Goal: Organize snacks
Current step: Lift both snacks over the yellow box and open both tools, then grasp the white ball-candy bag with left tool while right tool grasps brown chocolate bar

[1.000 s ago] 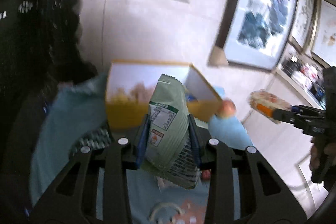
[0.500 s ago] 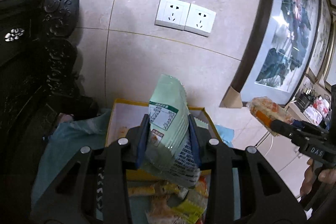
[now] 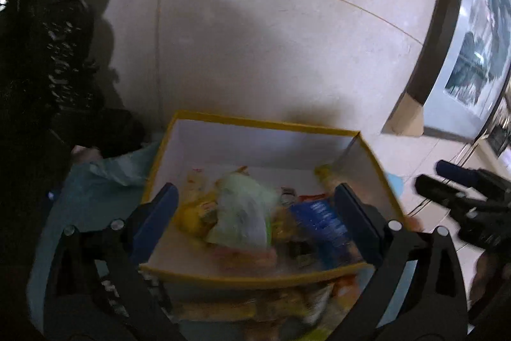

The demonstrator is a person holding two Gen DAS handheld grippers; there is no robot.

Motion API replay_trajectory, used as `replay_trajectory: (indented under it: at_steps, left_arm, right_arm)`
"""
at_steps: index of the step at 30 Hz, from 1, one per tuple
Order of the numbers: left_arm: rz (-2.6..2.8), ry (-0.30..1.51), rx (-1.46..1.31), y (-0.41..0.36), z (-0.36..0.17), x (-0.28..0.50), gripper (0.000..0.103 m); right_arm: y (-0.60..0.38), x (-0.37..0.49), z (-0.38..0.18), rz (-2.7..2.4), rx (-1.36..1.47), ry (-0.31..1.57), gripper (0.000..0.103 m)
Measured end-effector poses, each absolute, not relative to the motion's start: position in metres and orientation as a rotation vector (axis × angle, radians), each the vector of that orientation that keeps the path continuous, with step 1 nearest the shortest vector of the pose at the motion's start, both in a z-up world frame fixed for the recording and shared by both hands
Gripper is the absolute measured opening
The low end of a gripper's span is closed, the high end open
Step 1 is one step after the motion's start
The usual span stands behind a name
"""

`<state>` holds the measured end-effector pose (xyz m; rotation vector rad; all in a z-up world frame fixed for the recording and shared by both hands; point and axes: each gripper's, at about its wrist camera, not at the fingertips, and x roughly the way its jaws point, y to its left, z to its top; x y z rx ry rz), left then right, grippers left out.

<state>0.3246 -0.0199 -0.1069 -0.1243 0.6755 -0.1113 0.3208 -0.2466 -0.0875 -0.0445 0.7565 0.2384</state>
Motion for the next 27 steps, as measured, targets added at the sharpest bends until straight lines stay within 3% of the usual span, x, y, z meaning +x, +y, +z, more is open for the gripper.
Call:
replay_trajectory:
  at_steps: [8, 16, 20, 23, 27]
  left_arm:
    - [-0.133, 0.756, -0.137, 0.003, -0.141, 0.247, 0.099]
    - [-0.248, 0.883, 0.080, -0.045, -0.220, 0.159, 0.099]
    - [-0.266, 0.840, 0.169, -0.078, -0.243, 0.161, 0.099]
    - [-0.210, 0.910, 0.217, -0.086, -0.264, 0.180, 0.101]
    - [-0.104, 0.971, 0.113, -0.035, -0.276, 0.184, 0.101]
  right_arm:
    - [-0.257, 0.246, -0.113, 0.275, 0.004, 0.838, 0.069]
    - [-0.264, 0.166, -0.152, 0.257, 0.097, 0.928, 0.069]
    - [-0.260, 0.149, -0.171, 0.235, 0.079, 0.981, 0.069]
    - [-0.258, 0.143, -0.185, 0.215, 0.061, 1.024, 0.069]
    - [-0.261, 0.144, -0.195, 0.208, 0.069, 1.037, 0.069]
